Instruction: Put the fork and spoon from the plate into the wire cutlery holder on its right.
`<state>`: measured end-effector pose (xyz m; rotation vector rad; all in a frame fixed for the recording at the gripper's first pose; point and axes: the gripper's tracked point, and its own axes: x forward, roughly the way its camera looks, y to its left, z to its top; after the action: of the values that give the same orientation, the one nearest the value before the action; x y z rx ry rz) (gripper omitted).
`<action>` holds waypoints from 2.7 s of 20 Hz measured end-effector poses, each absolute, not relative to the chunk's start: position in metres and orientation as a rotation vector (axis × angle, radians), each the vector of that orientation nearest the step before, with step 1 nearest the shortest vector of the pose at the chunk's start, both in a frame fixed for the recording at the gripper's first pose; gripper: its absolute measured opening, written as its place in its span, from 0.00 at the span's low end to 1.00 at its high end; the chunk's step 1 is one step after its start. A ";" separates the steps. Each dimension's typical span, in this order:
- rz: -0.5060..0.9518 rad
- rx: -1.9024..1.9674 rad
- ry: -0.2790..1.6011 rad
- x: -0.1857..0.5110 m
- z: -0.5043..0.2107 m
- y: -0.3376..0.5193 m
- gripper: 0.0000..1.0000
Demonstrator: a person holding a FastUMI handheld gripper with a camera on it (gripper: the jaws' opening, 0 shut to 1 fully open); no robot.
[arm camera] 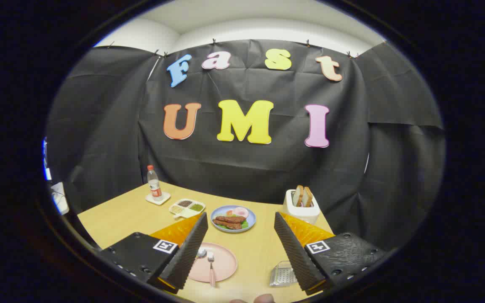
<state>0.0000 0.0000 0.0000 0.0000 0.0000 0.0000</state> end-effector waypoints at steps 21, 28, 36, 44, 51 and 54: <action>0.090 -0.088 0.161 0.012 -0.055 0.038 0.95; 0.142 -0.137 0.423 0.031 -0.126 0.058 0.96; 0.156 -0.208 0.748 0.041 -0.231 0.075 0.91; 0.125 -0.292 0.867 0.049 -0.275 0.071 0.57; 0.108 -0.275 0.928 0.051 -0.279 0.064 0.06; 0.131 -0.261 0.956 0.041 -0.258 0.061 0.05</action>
<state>0.0412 0.0606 -0.2577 -0.2613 0.9560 0.1315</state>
